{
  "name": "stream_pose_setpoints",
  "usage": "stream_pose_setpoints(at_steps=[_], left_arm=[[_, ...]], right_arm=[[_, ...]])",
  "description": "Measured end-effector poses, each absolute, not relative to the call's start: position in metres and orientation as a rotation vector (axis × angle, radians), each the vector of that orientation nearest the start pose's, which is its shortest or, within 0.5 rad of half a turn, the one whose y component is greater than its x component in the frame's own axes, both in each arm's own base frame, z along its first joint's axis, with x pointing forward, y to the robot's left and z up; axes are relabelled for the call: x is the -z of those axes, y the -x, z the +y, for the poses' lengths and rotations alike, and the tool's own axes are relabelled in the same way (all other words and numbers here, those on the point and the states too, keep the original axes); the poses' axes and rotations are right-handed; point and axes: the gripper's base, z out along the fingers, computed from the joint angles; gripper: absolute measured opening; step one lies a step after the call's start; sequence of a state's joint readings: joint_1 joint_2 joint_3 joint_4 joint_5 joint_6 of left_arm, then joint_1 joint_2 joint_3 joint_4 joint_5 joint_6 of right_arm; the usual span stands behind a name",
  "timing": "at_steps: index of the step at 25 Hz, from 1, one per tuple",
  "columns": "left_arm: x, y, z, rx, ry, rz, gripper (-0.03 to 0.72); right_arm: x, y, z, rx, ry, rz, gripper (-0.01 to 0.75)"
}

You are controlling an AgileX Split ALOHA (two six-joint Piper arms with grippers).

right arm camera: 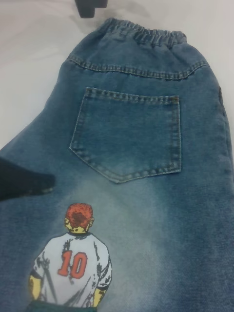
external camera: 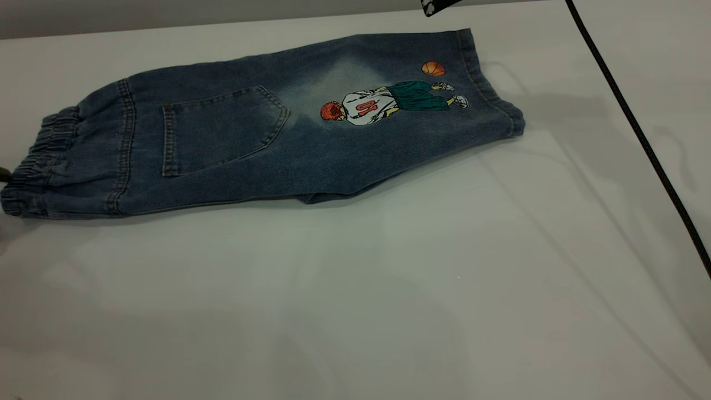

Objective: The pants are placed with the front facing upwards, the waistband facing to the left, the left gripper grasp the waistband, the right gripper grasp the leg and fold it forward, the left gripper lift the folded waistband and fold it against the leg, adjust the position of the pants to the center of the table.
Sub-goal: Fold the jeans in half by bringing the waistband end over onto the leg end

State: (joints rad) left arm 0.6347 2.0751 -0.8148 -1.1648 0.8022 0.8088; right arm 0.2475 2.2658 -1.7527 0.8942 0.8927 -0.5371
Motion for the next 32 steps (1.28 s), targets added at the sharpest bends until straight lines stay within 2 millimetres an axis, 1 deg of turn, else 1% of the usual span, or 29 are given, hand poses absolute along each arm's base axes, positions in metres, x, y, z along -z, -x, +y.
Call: stream_pose_setpoints(at_steps=[5, 8, 11, 13, 20, 23, 26, 32], left_arm=[[-0.061, -0.268, 0.123, 1.017, 1.12, 2.572, 0.496], [-0.061, -0.268, 0.123, 1.015, 1.083, 2.579, 0.548], [-0.061, -0.268, 0.124, 1.005, 1.088, 2.577, 0.603], [-0.06, -0.269, 0.126, 0.973, 1.098, 2.575, 0.615], [-0.058, -0.271, 0.128, 0.952, 1.152, 2.533, 0.615], [-0.052, -0.273, 0.127, 0.99, 1.169, 2.507, 0.612], [-0.045, -0.274, 0.124, 1.064, 1.189, 2.478, 0.605], [-0.037, -0.278, 0.126, 1.061, 1.217, 2.41, 0.593]], right_arm=[[-0.168, -0.453, 0.172, -0.991, 0.38, 2.601, 0.54], [-0.168, -0.453, 0.172, -0.987, 0.392, 2.596, 0.54], [-0.168, -0.453, 0.172, -0.987, 0.394, 2.596, 0.54], [-0.168, -0.453, 0.172, -0.987, 0.394, 2.596, 0.54], [-0.168, -0.453, 0.172, -0.987, 0.394, 2.596, 0.54], [-0.168, -0.453, 0.172, -0.99, 0.392, 2.594, 0.54], [-0.168, -0.453, 0.172, -0.993, 0.39, 2.593, 0.54], [-0.168, -0.453, 0.172, -0.994, 0.389, 2.592, 0.54]])
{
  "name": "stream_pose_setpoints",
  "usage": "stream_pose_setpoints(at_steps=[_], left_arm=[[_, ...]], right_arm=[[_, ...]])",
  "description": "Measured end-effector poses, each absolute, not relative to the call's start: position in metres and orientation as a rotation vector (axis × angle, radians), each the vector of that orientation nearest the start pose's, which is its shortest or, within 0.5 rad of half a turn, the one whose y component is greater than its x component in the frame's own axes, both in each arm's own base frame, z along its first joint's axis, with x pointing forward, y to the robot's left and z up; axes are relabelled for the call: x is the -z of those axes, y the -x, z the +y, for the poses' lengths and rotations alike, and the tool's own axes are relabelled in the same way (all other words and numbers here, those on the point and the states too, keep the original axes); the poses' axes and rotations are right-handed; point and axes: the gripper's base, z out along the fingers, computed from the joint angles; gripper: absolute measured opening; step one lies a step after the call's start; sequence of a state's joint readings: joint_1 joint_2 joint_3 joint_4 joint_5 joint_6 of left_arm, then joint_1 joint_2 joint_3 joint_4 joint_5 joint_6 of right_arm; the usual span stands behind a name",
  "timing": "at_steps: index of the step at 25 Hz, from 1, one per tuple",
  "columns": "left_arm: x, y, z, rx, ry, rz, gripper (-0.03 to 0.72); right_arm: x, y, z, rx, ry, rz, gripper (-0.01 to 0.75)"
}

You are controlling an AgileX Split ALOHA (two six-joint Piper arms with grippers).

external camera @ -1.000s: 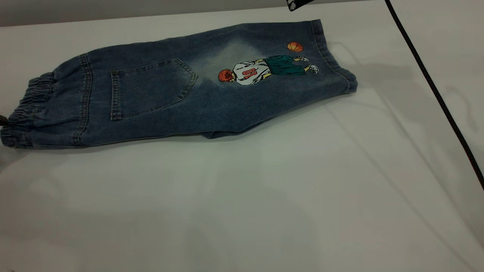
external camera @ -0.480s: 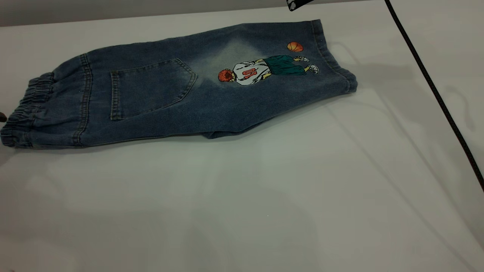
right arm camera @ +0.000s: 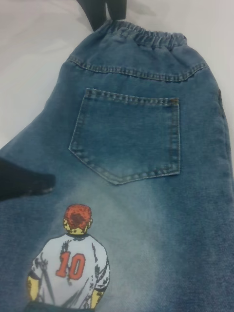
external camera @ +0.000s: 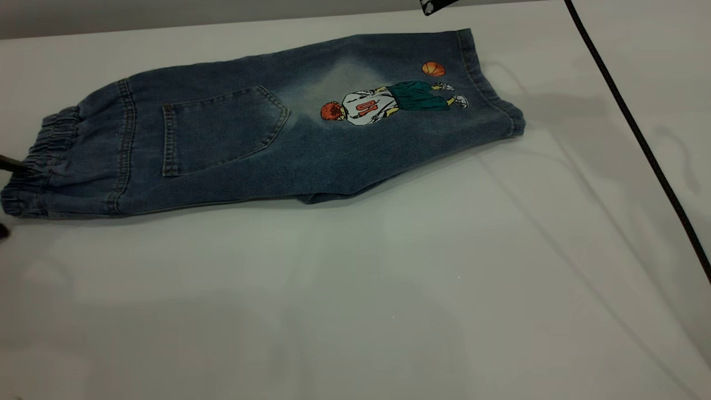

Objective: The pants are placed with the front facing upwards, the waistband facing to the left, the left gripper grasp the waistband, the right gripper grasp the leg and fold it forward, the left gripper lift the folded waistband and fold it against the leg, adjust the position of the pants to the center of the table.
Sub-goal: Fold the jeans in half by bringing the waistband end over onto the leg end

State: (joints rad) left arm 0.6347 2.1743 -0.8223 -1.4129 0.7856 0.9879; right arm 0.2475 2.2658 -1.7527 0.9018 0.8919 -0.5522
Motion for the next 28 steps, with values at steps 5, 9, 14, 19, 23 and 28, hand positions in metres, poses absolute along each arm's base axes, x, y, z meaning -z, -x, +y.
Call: stream_pose_setpoints(at_steps=[5, 9, 14, 19, 23, 28], left_arm=[[-0.03, -0.284, 0.119, 1.11, 1.227, 2.358, 0.591], [-0.022, -0.287, 0.111, 1.174, 1.249, 2.329, 0.583], [-0.015, -0.289, 0.11, 1.163, 1.312, 2.297, 0.534], [-0.011, -0.289, 0.116, 1.059, 1.317, 2.298, 0.246], [-0.01, -0.289, 0.116, 1.034, 1.273, 2.313, 0.111], [-0.012, -0.289, 0.114, 1.083, 1.26, 2.315, 0.113]], right_arm=[[-0.168, -0.453, 0.172, -0.993, 0.391, 2.592, 0.54], [-0.167, -0.454, 0.172, -0.997, 0.388, 2.592, 0.54], [-0.167, -0.454, 0.172, -1.0, 0.384, 2.589, 0.54], [-0.162, -0.451, 0.184, -1.056, 0.392, 2.586, 0.54], [-0.148, -0.442, 0.208, -1.139, 0.46, 2.584, 0.54], [-0.142, -0.432, 0.242, -1.188, 0.51, 2.525, 0.54]])
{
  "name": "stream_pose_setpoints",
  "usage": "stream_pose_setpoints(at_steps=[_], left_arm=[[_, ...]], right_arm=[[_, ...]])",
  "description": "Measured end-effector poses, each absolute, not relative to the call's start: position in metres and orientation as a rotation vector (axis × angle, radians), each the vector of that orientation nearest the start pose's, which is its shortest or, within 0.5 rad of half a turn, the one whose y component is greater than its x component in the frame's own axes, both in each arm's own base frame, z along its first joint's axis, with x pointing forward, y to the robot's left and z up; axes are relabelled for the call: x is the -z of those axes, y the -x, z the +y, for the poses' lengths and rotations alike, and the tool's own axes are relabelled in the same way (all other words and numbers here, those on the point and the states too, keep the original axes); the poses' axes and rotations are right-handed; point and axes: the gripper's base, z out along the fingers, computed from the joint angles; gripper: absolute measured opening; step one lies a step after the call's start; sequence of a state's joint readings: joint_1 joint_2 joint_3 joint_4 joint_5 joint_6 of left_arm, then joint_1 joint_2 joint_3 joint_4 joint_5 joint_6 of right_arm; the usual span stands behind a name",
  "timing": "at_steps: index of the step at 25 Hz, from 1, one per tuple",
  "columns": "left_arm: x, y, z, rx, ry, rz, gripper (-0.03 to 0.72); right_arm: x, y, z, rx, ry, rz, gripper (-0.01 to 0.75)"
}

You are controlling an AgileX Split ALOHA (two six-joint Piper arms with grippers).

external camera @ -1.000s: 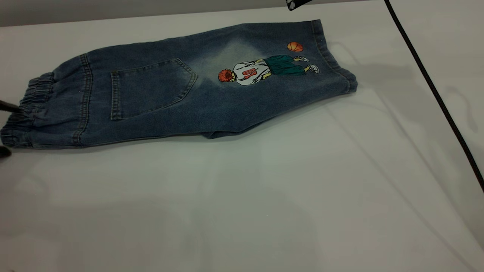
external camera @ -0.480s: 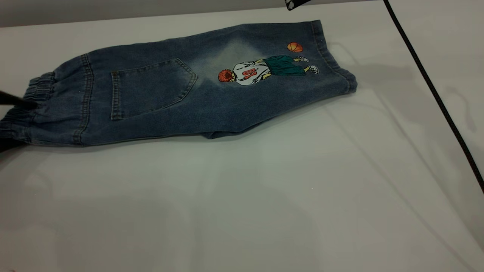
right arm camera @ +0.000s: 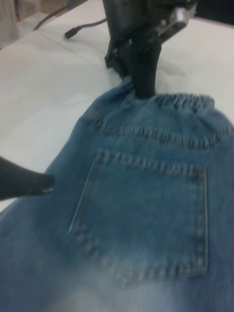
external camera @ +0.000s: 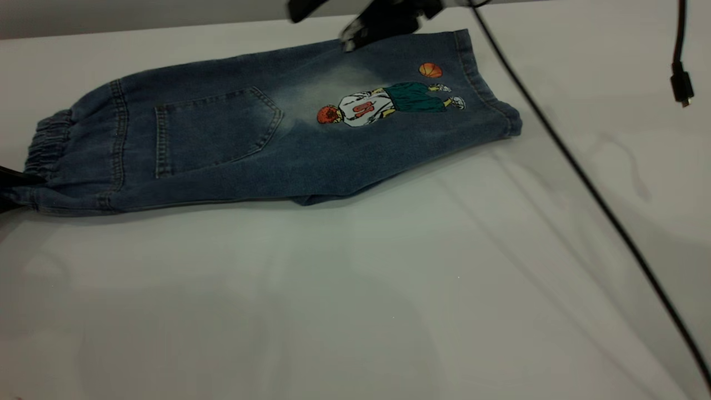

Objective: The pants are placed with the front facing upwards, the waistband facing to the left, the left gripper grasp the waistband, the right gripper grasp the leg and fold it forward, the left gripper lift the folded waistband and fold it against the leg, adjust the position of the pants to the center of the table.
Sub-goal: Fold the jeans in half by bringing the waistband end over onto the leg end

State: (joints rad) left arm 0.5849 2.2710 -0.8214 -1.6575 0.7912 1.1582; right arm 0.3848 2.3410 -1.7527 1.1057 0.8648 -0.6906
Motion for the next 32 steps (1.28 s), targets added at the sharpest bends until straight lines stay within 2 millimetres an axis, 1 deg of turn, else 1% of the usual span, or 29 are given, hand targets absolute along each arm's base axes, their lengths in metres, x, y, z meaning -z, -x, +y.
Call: stream_pose_setpoints(at_steps=[5, 7, 10, 13, 16, 20, 22, 25, 27, 32], left_arm=[[-0.017, -0.284, 0.105, 1.211, 1.184, 2.372, 0.113], [-0.024, -0.283, 0.103, 1.227, 1.136, 2.39, 0.113], [-0.039, -0.281, 0.101, 1.213, 1.059, 2.412, 0.113], [-0.062, -0.279, 0.1, 1.176, 0.985, 2.421, 0.113], [-0.087, -0.278, 0.101, 1.144, 0.906, 2.432, 0.113], [-0.121, -0.274, 0.1, 1.074, 0.806, 2.459, 0.113], [-0.136, -0.272, 0.098, 1.05, 0.773, 2.449, 0.113], [-0.159, -0.273, 0.089, 1.03, 0.698, 2.423, 0.113], [-0.171, -0.274, 0.081, 1.016, 0.641, 2.412, 0.113], [-0.193, -0.274, 0.06, 1.008, 0.53, 2.399, 0.113]], right_arm=[[-0.141, -0.421, 0.273, -1.147, 0.543, 2.494, 0.54], [-0.14, -0.416, 0.282, -1.115, 0.569, 2.483, 0.54], [-0.139, -0.414, 0.29, -1.09, 0.571, 2.47, 0.54], [-0.139, -0.416, 0.29, -1.062, 0.557, 2.455, 0.54], [-0.137, -0.414, 0.294, -1.064, 0.568, 2.453, 0.54], [-0.123, -0.405, 0.306, -1.077, 0.6, 2.48, 0.54], [-0.115, -0.398, 0.316, -1.097, 0.612, 2.497, 0.54], [-0.105, -0.384, 0.333, -1.131, 0.654, 2.509, 0.54], [-0.102, -0.374, 0.345, -1.14, 0.699, 2.51, 0.54], [-0.1, -0.345, 0.374, -1.164, 0.801, 2.505, 0.54]])
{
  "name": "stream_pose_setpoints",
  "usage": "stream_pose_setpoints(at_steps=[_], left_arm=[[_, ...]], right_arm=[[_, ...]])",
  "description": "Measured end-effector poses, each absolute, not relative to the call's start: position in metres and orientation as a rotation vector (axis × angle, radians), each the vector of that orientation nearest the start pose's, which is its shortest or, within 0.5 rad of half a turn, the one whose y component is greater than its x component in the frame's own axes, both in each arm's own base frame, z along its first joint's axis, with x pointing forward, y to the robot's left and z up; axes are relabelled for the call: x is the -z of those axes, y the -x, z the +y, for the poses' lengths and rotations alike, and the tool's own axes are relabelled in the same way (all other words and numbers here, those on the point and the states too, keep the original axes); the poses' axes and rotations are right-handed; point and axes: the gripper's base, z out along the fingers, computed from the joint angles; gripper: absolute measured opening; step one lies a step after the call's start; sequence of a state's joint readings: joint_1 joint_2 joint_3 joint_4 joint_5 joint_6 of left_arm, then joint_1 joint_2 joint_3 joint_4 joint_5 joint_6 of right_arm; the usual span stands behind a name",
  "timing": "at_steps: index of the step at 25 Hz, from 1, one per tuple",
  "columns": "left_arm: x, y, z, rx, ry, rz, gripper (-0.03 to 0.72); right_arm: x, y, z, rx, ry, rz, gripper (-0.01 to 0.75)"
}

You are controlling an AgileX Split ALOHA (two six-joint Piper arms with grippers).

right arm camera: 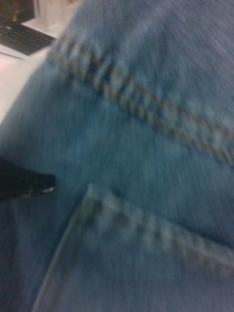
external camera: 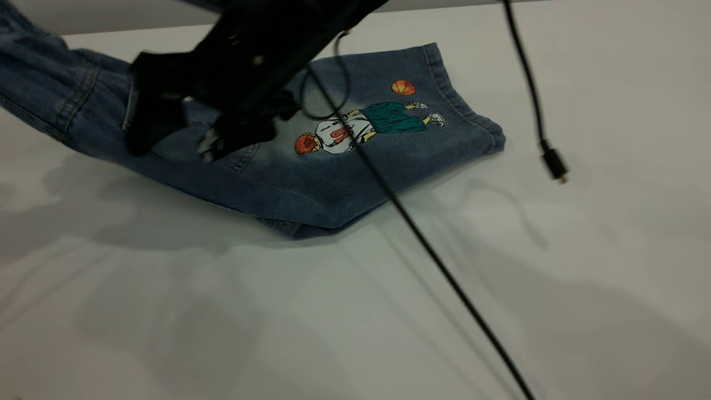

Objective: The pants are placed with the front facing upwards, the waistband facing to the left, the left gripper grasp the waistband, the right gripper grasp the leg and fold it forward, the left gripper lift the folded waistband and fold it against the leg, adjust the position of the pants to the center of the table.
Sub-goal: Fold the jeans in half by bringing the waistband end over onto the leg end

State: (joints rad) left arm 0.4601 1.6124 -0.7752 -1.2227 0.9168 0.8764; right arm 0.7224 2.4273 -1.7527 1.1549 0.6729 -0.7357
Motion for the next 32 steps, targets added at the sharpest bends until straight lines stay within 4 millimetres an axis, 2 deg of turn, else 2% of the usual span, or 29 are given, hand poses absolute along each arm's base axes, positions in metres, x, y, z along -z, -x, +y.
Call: stream_pose_setpoints(at_steps=[7, 12, 16, 20, 25, 29, 32], left_arm=[[-0.22, -0.269, 0.041, 0.998, 0.424, 2.363, 0.113], [-0.235, -0.263, 0.033, 0.974, 0.366, 2.345, 0.113], [-0.24, -0.255, 0.033, 0.91, 0.348, 2.393, 0.113], [-0.24, -0.252, 0.034, 0.888, 0.348, 2.419, 0.113], [-0.24, -0.253, 0.035, 0.876, 0.351, 2.415, 0.113], [-0.24, -0.253, 0.035, 0.871, 0.354, 2.413, 0.113], [-0.24, -0.253, 0.034, 0.892, 0.348, 2.414, 0.113]], right_arm=[[-0.101, -0.326, 0.392, -1.203, 0.839, 2.497, 0.54], [-0.098, -0.321, 0.397, -1.215, 0.846, 2.499, 0.531], [-0.095, -0.331, 0.385, -1.145, 0.897, 2.504, 0.522], [-0.093, -0.346, 0.362, -1.136, 0.903, 2.562, 0.521], [-0.096, -0.353, 0.338, -1.265, 0.993, 2.606, 0.521], [-0.103, -0.347, 0.33, -1.437, 1.141, 2.546, 0.519], [-0.105, -0.345, 0.329, -1.481, 1.187, 2.526, 0.517]])
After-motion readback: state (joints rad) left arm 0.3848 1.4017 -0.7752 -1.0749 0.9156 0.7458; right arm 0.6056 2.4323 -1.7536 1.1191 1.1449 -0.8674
